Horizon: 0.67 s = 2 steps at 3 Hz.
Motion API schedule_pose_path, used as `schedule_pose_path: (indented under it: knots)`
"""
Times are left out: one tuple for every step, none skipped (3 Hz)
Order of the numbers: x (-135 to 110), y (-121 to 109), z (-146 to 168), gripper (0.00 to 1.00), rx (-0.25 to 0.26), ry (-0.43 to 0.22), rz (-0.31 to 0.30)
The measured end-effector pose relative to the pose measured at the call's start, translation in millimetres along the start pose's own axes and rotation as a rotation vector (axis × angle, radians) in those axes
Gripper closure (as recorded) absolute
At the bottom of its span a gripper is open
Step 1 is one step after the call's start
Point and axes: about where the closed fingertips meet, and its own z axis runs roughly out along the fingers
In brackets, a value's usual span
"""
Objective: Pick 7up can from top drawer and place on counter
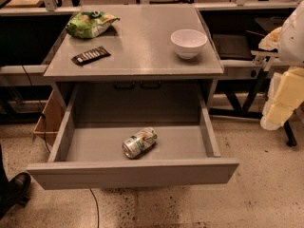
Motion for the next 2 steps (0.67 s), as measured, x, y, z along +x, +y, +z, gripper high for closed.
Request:
schedule_pose_path:
  knots:
    - [-2.8, -0.1, 3.9, 0.0, 0.003, -0.003, -0.009]
    - [-15.2, 0.1, 22.3, 0.0, 0.011, -0.014, -0.048]
